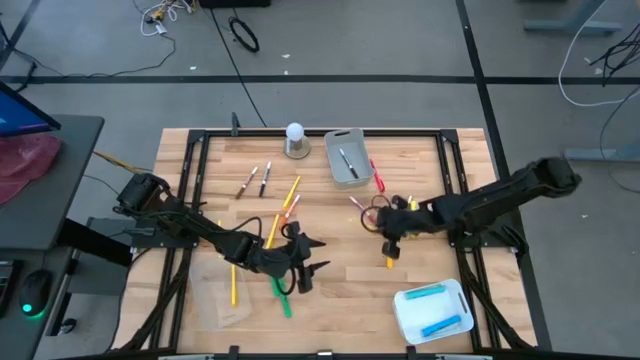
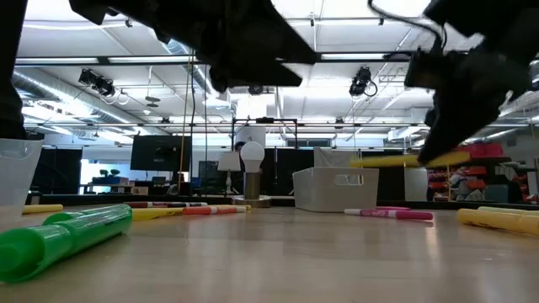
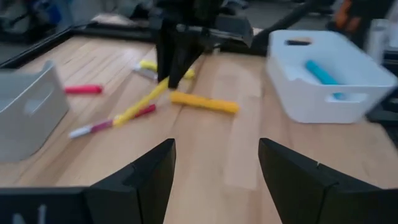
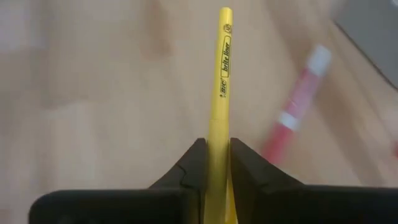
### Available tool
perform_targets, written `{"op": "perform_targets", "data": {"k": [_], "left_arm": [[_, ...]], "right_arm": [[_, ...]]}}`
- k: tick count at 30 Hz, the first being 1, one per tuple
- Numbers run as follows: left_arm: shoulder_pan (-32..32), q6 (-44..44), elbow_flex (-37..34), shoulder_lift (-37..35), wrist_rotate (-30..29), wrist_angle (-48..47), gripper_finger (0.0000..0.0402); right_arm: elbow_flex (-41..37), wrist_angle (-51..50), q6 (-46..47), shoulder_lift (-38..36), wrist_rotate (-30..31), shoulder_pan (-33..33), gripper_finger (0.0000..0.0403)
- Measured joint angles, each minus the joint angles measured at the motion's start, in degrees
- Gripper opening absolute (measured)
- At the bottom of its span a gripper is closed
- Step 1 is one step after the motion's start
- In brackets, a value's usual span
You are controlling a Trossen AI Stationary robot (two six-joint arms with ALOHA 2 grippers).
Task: Pick & Place Markers
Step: Put the yellow pen into the transparent bin
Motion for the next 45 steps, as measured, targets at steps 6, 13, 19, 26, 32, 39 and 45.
{"op": "perform_targets", "data": {"k": [6, 13, 19, 26, 32, 39, 45], "left_arm": [[0.1, 13.0, 0.0, 0.0, 2.8, 4.0, 0.0236], [0.1, 19.3, 0.0, 1.1, 2.0, 4.0, 0.0236], [-0.1, 14.7, 0.0, 1.8, 0.7, 4.0, 0.0236], [-4.0, 6.4, 0.0, -5.5, -8.5, -3.6, 0.0236], [-5.6, -7.4, 0.0, -8.1, -17.8, -14.3, 0.0236], [-3.6, 4.0, 0.0, -2.5, -14.5, 5.6, 0.0236], [-3.9, 13.6, 0.0, -2.2, -15.3, 15.6, 0.0236]], "right_arm": [[0.1, 14.4, -1.5, 3.0, -4.3, 3.8, 0.0047], [0.1, 31.1, -4.3, 9.7, -8.0, 5.7, 0.0047], [0.1, 42.0, -5.3, 15.4, -4.7, 6.5, 0.0047], [0.1, 51.6, -5.3, 19.2, 6.4, 6.8, 0.0047], [0.1, 68.9, -10.8, 21.5, 7.5, 7.0, 0.0047], [0.1, 79.6, -15.2, 23.7, 4.7, 7.4, 0.0047], [0.1, 78.7, -16.5, 23.7, 4.8, 8.6, 0.0047]]}}
